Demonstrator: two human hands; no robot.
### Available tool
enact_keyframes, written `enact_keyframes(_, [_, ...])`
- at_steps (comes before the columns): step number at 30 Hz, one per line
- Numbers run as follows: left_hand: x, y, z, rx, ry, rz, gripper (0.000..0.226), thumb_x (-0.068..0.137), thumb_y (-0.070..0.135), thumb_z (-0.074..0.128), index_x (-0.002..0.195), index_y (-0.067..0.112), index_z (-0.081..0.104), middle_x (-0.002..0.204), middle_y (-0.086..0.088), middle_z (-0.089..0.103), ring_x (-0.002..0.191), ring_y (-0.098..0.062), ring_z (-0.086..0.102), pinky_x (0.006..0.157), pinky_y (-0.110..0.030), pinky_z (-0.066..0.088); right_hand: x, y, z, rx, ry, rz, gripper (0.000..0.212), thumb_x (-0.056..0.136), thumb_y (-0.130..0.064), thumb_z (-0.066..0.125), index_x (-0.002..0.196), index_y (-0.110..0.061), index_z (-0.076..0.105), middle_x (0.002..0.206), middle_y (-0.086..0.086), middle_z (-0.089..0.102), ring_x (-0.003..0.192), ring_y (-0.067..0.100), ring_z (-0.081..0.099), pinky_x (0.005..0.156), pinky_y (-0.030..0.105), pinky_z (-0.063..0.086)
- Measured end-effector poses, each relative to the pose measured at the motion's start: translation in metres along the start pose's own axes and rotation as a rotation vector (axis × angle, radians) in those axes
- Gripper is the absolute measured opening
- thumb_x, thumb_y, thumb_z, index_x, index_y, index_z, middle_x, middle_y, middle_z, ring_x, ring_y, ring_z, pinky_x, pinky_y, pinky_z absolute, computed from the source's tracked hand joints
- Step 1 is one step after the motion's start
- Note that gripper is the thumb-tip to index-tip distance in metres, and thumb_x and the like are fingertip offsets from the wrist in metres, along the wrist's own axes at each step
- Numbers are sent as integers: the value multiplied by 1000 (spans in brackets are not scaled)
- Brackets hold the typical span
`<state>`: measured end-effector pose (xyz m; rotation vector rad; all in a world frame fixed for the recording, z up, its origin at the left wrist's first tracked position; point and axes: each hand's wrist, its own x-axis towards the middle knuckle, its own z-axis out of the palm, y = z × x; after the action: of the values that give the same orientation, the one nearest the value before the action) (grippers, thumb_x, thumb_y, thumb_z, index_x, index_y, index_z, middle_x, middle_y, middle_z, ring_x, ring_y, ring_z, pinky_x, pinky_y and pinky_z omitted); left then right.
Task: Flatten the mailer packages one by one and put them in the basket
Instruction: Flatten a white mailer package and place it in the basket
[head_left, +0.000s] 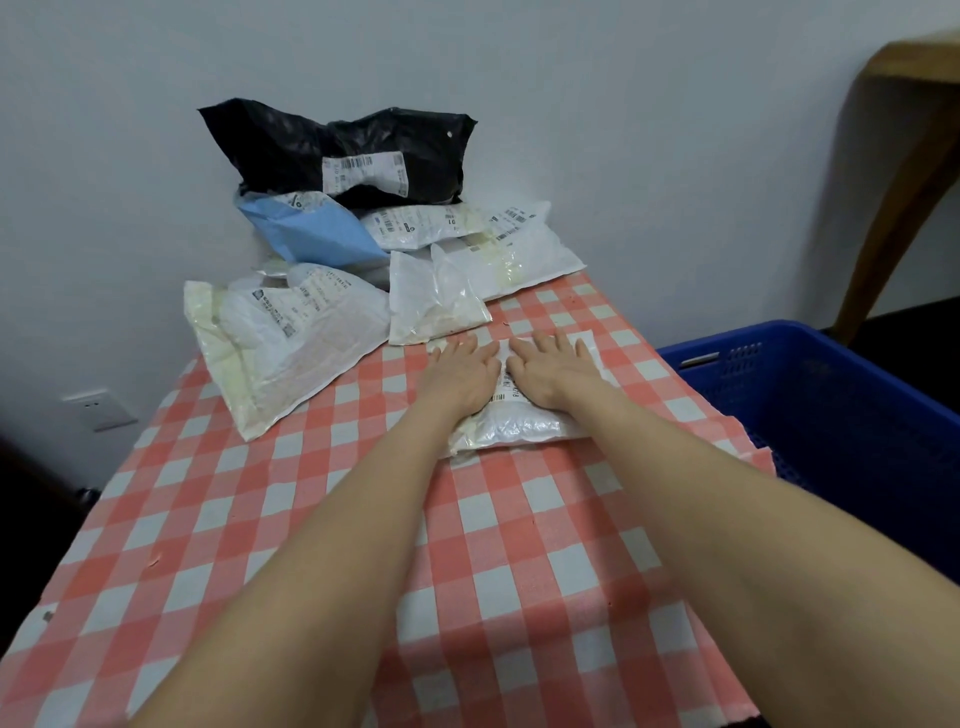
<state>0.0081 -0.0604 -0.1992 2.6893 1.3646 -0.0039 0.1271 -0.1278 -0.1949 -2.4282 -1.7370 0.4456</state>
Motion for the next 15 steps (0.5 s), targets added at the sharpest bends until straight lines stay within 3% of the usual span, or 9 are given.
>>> enact_keyframes(10, [-1,1,-1,9,-6,-8,49,104,26,12,152,22,15,160,-7,8,147,-25,5,119,-45,5,1,0,2,-10,3,1,55,101,-42,14,154,-30,7,162,2,-3,148,25,-9,119,47,-6])
enact_keyframes(15, [-12,3,-8,-213,76,-22,44,105,24,22,146,17,36,154,-8,29,142,-24,25,117,-39,15,-1,1,-1,57,50,-27,52,102,-40,14,153,-28,17,162,4,9,149,26,-1,119,47,-1])
